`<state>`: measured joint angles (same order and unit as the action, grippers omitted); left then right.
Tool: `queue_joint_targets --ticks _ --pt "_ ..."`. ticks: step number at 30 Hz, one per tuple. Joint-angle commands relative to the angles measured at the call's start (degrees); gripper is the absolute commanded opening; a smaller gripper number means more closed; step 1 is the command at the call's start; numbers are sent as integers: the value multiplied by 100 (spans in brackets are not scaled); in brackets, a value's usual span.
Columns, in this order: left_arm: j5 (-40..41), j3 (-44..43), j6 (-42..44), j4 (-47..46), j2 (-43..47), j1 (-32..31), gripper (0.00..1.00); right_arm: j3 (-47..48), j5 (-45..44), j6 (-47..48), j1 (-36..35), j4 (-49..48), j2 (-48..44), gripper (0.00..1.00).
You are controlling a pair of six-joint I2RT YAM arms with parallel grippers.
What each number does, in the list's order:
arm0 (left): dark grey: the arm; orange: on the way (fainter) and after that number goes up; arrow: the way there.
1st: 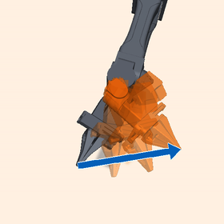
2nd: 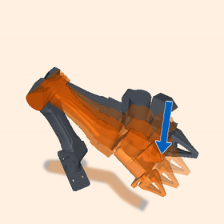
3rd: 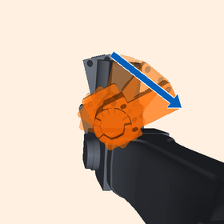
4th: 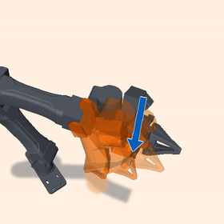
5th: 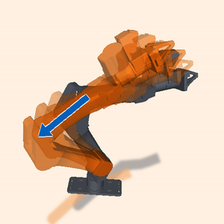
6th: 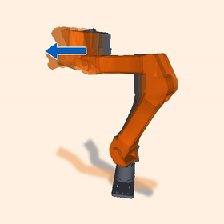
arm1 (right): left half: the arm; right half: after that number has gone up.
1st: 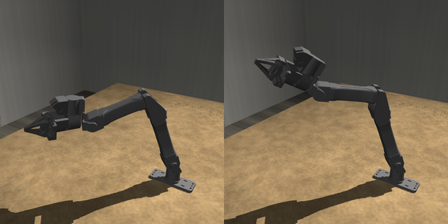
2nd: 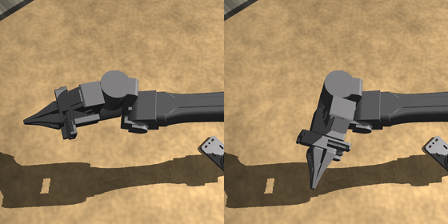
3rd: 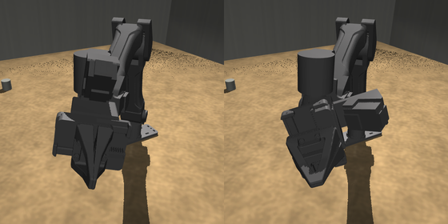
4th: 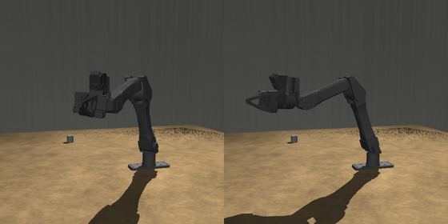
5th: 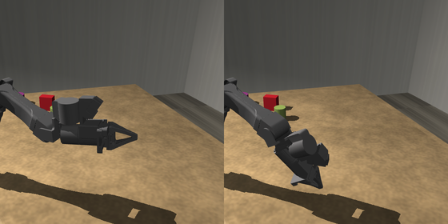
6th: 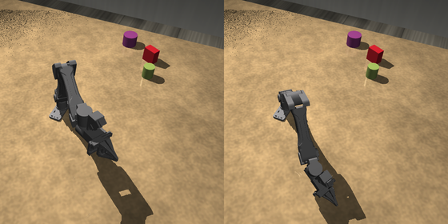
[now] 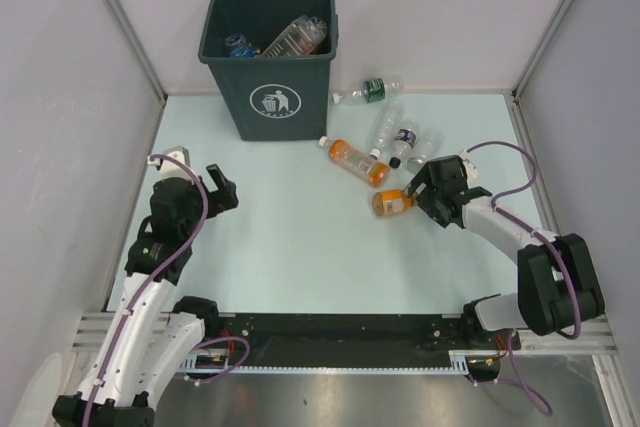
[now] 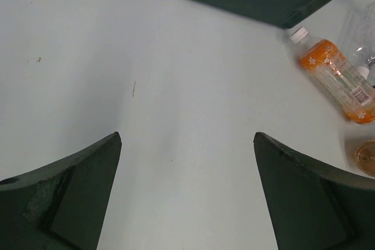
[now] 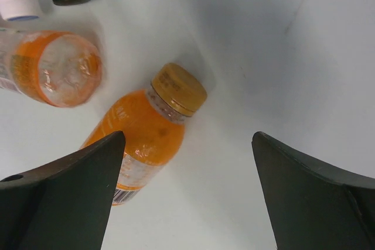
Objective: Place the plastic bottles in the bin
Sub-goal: Pick up the plastic bottle at the center of the board.
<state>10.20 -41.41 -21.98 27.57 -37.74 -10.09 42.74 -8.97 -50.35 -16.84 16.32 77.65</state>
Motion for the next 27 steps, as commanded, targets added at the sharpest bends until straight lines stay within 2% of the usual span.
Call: queue_joint_targets --ticks 1,11,22,25,27 --pt "-88 1 36 -191 -32 86 100 199 27 -195 -39 -541 268 95" --pt "-220 1 18 -200 -85 200 100 392 299 -318 -12 -832 875 93" --pt "-211 19 9 -182 -41 270 100 691 563 -616 -83 -990 1331 87" --pt "-211 19 0 -173 -41 270 100 788 651 -582 -91 -1016 1472 79" --pt "-211 19 1 -173 -41 279 100 841 677 -538 -118 -990 1516 67"
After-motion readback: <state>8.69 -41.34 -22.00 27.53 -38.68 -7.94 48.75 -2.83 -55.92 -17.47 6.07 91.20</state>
